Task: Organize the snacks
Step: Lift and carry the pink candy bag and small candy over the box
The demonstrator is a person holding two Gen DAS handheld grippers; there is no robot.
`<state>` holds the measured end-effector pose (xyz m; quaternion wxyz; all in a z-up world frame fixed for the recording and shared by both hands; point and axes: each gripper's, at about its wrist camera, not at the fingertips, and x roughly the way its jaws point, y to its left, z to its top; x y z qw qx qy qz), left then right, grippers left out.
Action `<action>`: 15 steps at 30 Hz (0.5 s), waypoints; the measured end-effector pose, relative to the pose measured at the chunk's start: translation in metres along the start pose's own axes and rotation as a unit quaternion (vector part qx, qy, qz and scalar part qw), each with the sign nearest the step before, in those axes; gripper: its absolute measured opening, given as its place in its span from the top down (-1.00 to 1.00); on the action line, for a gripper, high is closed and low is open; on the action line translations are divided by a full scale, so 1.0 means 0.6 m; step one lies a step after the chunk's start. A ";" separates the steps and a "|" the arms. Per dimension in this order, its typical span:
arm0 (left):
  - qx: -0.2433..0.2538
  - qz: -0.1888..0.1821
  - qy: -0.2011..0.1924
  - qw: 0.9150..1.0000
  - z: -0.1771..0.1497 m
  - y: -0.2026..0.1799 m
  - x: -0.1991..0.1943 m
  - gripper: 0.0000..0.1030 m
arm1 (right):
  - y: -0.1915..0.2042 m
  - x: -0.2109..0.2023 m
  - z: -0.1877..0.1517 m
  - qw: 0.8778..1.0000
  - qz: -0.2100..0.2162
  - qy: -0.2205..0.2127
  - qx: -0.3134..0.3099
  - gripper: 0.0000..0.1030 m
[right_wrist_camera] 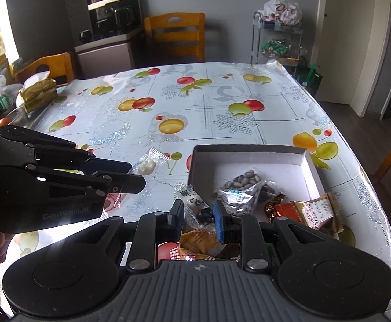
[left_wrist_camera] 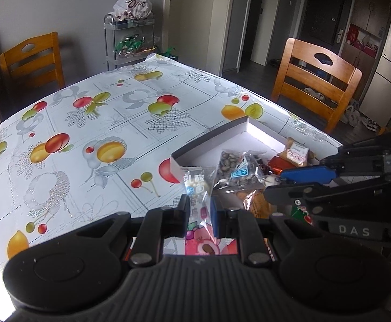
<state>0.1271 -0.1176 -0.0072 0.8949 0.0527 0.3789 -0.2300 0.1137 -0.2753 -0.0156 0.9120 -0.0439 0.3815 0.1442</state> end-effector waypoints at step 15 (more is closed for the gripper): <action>0.015 -0.023 0.001 1.000 0.019 -0.032 0.020 0.76 | -0.034 -0.005 0.000 1.000 -0.022 -0.003 0.017 0.51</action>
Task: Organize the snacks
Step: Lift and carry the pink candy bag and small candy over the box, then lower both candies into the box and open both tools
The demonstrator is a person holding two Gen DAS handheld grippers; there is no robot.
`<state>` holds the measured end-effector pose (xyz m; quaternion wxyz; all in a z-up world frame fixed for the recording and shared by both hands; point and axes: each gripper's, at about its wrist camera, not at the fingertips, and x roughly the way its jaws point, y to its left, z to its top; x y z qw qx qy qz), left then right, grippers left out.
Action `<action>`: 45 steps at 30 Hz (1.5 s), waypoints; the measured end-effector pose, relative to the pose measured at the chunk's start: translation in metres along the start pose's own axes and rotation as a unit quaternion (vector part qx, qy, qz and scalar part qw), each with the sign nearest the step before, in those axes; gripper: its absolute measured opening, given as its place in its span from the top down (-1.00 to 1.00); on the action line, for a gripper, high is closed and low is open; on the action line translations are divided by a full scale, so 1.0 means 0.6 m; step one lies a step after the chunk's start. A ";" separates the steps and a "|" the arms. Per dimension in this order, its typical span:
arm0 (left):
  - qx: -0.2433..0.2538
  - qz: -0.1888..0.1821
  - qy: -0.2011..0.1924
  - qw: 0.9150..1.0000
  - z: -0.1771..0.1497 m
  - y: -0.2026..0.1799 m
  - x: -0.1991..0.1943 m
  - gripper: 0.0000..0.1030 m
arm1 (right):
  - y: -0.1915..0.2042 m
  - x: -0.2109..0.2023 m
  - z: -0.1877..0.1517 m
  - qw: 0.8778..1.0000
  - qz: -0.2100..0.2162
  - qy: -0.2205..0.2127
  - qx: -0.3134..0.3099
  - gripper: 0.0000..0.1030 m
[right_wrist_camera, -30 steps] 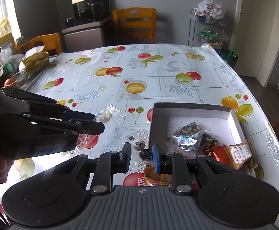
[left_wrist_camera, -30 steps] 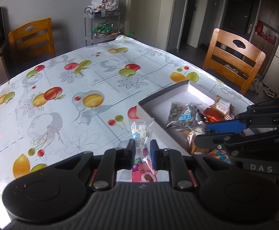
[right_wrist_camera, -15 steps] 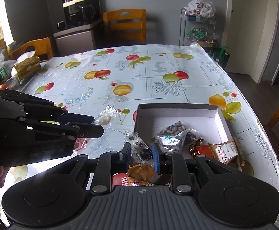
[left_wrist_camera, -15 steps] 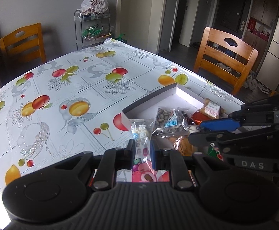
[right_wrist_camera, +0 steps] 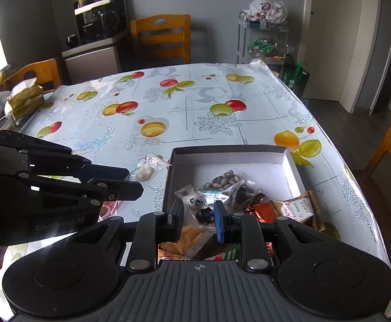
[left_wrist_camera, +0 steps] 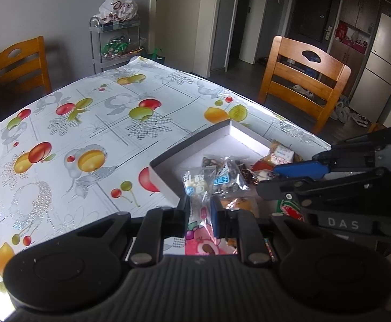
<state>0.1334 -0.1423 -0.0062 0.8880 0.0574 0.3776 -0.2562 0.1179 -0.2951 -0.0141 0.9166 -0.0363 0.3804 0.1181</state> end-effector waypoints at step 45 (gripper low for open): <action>0.003 -0.073 0.052 0.996 0.012 -0.060 0.106 0.76 | -0.081 0.041 -0.021 0.997 -0.037 0.053 0.032 0.48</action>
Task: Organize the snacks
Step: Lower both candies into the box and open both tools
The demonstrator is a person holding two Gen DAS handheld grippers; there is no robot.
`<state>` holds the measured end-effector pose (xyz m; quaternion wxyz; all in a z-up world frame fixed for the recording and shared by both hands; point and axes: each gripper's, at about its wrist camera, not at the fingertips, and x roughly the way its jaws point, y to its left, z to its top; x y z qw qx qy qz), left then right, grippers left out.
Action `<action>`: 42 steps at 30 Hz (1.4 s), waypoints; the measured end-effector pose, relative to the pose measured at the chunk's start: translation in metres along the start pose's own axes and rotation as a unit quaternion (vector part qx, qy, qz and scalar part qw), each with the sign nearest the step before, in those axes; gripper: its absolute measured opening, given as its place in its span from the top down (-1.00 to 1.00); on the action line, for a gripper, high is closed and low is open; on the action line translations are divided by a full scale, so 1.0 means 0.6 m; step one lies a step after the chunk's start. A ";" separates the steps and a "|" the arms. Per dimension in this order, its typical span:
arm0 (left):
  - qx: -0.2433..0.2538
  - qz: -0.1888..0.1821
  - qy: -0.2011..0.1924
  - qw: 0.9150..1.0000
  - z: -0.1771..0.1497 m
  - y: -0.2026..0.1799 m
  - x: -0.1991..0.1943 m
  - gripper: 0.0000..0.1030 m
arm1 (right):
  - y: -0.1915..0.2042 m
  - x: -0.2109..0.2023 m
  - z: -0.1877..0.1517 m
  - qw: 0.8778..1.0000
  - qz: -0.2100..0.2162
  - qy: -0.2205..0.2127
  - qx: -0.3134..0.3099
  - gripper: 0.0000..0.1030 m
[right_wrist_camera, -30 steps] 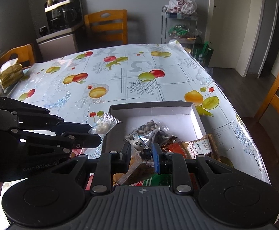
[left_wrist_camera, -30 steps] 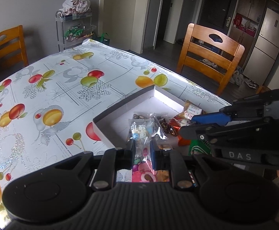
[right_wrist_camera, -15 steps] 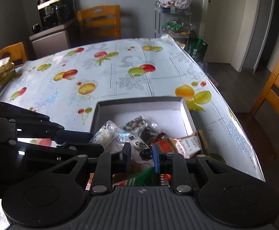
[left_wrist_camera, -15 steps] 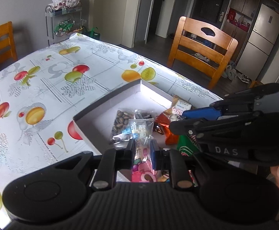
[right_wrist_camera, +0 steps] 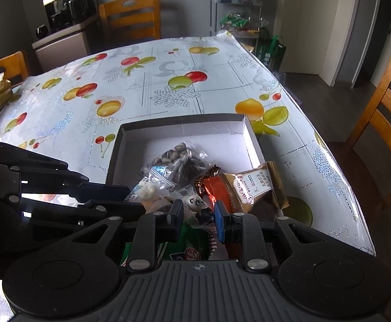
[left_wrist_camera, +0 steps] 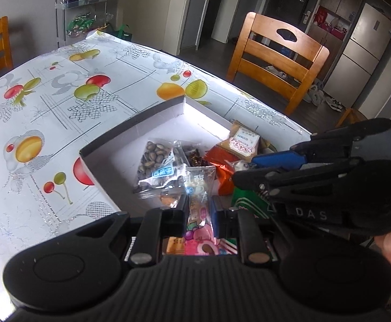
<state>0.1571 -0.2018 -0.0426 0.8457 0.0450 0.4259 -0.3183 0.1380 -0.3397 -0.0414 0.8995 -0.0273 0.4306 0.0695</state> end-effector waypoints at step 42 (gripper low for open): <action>0.007 0.048 -0.026 0.998 0.019 -0.013 -0.021 -0.15 | -0.034 -0.015 0.005 0.999 -0.015 -0.012 0.035 0.21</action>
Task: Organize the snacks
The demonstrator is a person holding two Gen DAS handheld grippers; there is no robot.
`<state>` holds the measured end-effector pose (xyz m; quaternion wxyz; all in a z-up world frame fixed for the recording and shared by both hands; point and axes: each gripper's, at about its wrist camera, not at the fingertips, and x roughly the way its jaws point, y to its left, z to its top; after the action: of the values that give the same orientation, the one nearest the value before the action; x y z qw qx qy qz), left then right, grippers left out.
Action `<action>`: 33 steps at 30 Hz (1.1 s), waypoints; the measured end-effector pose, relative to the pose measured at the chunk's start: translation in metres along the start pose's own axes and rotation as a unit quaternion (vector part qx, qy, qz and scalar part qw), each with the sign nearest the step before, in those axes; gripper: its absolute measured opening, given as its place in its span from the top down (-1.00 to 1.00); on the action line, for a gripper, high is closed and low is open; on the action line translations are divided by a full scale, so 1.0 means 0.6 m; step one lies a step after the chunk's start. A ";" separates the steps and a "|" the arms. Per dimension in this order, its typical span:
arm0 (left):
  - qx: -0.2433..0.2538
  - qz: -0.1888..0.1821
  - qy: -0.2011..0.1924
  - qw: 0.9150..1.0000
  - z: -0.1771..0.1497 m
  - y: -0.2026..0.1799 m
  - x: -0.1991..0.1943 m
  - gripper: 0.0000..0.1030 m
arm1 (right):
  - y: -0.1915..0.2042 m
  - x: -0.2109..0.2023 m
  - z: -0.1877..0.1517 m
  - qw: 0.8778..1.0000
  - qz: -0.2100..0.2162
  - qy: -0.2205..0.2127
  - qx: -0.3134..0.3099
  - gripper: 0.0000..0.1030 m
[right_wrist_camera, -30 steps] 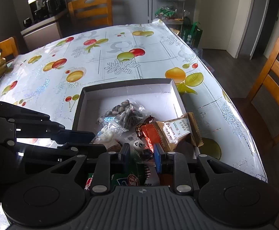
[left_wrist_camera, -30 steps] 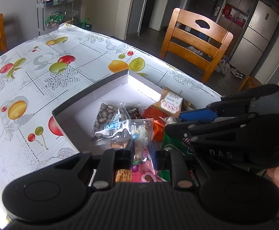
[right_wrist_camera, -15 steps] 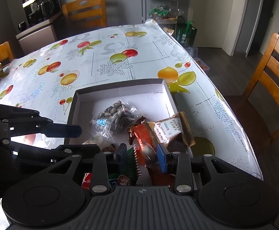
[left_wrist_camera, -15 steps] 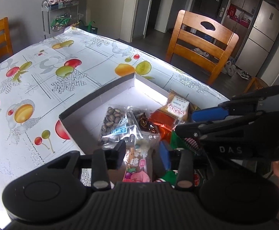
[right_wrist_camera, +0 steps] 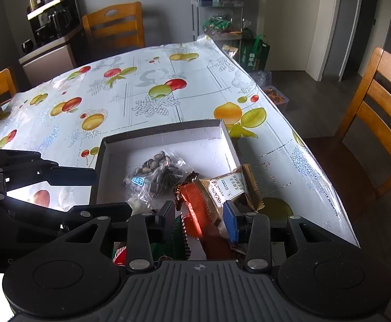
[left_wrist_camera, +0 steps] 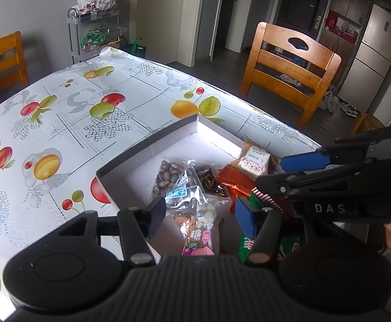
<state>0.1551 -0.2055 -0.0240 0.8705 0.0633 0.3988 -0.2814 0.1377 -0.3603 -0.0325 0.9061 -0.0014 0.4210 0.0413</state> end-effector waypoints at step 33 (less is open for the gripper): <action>-0.002 0.027 -0.022 0.999 -0.014 0.002 -0.043 -0.79 | -0.001 -0.043 -0.016 1.000 -0.014 -0.025 0.010 -0.16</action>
<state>0.1365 -0.1903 -0.0112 0.8865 0.0659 0.3780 -0.2586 0.1139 -0.3631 -0.0193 0.9168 0.0030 0.3986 0.0249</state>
